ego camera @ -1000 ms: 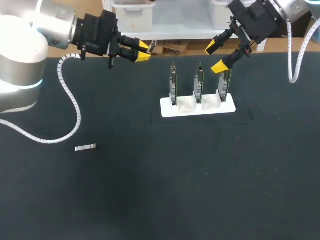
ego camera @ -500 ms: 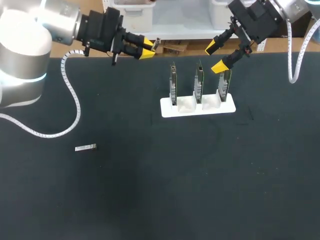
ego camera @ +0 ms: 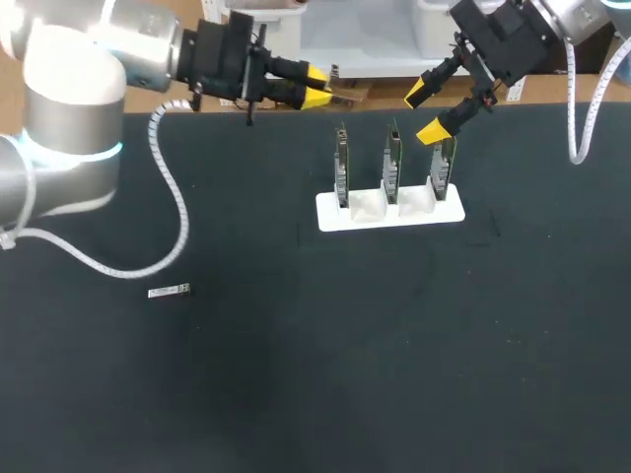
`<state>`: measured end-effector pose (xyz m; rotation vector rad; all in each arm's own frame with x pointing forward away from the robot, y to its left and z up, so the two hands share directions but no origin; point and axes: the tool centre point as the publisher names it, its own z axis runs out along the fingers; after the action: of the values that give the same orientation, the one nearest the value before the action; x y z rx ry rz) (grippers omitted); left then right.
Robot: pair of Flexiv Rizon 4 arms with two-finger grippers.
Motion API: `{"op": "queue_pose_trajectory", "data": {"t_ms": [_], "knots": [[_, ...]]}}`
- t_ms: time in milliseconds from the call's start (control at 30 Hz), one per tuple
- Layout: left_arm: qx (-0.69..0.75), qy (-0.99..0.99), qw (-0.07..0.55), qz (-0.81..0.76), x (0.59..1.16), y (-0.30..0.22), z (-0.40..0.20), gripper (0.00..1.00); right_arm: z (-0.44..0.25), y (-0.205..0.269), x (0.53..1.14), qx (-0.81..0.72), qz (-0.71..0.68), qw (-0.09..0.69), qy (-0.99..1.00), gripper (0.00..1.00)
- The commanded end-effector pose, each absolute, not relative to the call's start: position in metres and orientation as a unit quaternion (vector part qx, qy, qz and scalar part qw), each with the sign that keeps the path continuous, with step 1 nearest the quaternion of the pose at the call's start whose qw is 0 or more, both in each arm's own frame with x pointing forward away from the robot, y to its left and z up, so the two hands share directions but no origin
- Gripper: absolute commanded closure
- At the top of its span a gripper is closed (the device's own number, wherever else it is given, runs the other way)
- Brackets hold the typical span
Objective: Pick up the optical module with the left hand, and insert it into the network port with the right hand.
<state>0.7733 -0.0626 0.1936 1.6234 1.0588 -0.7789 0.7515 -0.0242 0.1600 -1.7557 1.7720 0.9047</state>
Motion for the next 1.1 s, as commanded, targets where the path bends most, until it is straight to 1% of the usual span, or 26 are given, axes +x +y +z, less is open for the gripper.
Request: {"op": "queue_pose_trajectory", "data": {"t_ms": [33, 367, 633, 833, 1100], "knots": [[0.666, 0.445, 0.506, -0.321, 0.767, -0.071, 0.194, 1.00, 0.160, -0.024, 0.749, -0.641, 0.329, 0.243, 0.649, 0.00], [0.652, 0.450, 0.507, -0.340, 0.752, -0.091, 0.196, 1.00, 0.160, -0.024, 0.749, -0.641, 0.329, 0.243, 0.649, 0.00], [0.660, 0.426, 0.504, -0.359, 0.757, -0.107, 0.194, 1.00, 0.160, -0.024, 0.749, -0.641, 0.329, 0.243, 0.649, 0.00], [0.676, 0.421, 0.487, -0.358, 0.763, -0.104, 0.195, 1.00, 0.160, -0.024, 0.749, -0.641, 0.329, 0.243, 0.649, 0.00], [0.676, 0.421, 0.487, -0.358, 0.763, -0.104, 0.195, 1.00, 0.160, -0.024, 0.749, -0.641, 0.329, 0.243, 0.649, 0.00]]}}
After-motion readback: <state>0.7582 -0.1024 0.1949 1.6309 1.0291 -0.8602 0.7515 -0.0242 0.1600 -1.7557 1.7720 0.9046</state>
